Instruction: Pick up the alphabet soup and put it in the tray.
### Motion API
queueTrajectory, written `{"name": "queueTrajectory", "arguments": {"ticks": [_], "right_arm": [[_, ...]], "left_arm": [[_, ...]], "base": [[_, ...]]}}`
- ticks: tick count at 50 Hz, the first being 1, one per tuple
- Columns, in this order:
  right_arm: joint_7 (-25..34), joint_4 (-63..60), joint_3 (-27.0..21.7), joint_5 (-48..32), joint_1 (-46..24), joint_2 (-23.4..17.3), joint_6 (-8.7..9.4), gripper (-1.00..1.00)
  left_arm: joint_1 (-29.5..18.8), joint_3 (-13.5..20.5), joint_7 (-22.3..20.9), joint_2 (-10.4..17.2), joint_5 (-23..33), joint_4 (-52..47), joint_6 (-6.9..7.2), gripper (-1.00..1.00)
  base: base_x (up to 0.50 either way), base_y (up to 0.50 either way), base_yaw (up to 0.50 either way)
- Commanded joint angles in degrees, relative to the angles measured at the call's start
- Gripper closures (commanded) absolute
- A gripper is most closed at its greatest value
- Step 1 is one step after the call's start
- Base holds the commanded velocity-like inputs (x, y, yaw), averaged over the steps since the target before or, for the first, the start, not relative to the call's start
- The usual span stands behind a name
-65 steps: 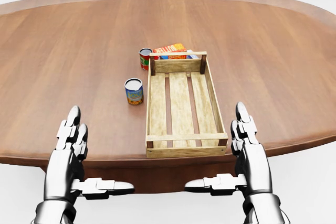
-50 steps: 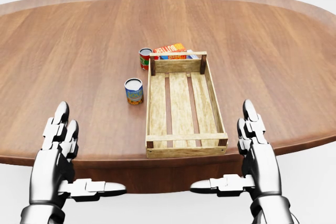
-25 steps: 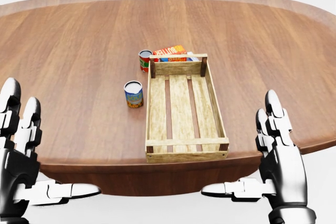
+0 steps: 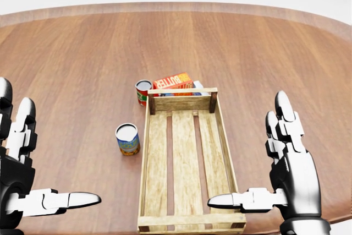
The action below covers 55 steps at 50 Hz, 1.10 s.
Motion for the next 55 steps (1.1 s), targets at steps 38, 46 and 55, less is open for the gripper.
{"name": "queueTrajectory", "arguments": {"ticks": [38,46,55], "right_arm": [[-0.2,2.9,2.3,-2.4,-0.8,-0.1,0.0,-1.0],[-0.5,2.1,2.1,-0.8,-1.0,0.1,0.0,-1.0],[-0.9,0.0,2.8,-1.0,-0.3,0.1,0.0,-1.0]], "left_arm": [[0.6,1.3,-0.7,-0.1,-1.1,-1.7,0.0,-1.0],[0.0,2.3,-0.7,0.2,-1.5,-0.3,0.0,-1.0],[-1.6,-0.2,-5.8,4.5,8.6,-0.4,0.0,-1.0]], "base": [[0.49,-0.14,0.0],[0.19,0.01,0.0],[0.0,0.0,0.0]]}}
